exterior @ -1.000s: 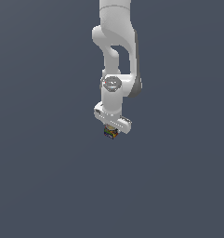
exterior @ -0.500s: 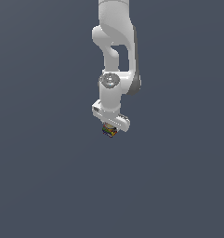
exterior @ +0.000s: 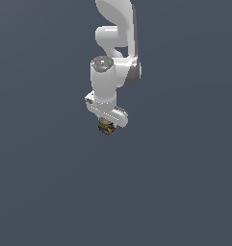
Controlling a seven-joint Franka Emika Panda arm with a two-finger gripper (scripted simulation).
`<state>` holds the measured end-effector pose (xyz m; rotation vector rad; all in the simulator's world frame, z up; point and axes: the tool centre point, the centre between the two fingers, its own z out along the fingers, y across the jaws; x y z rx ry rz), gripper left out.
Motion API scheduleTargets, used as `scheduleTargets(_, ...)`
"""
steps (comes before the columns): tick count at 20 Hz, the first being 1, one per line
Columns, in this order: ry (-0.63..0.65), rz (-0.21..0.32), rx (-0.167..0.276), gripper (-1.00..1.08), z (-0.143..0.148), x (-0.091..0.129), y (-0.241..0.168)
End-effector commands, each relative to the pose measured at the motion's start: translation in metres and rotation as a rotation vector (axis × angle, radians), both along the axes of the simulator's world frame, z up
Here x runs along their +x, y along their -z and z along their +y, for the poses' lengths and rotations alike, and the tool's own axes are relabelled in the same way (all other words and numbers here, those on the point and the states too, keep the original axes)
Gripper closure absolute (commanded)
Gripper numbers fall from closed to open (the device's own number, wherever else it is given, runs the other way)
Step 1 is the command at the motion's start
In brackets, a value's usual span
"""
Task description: Pick up the object and move it to a goal position.
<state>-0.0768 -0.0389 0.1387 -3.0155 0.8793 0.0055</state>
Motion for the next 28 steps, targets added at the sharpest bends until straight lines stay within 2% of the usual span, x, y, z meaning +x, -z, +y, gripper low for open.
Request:
scheduleTargets(1, 0.0, -0.004, 0.0, 1.08, -0.012, 0.0, -0.026)
scheduleTargets(17, 0.002, -0.003, 0.0, 1.08, -0.096, -0.003, -0.188)
scheduleTargets(28, 0.001, -0.003, -0.001, 1.08, -0.127, 0.0, -0.247)
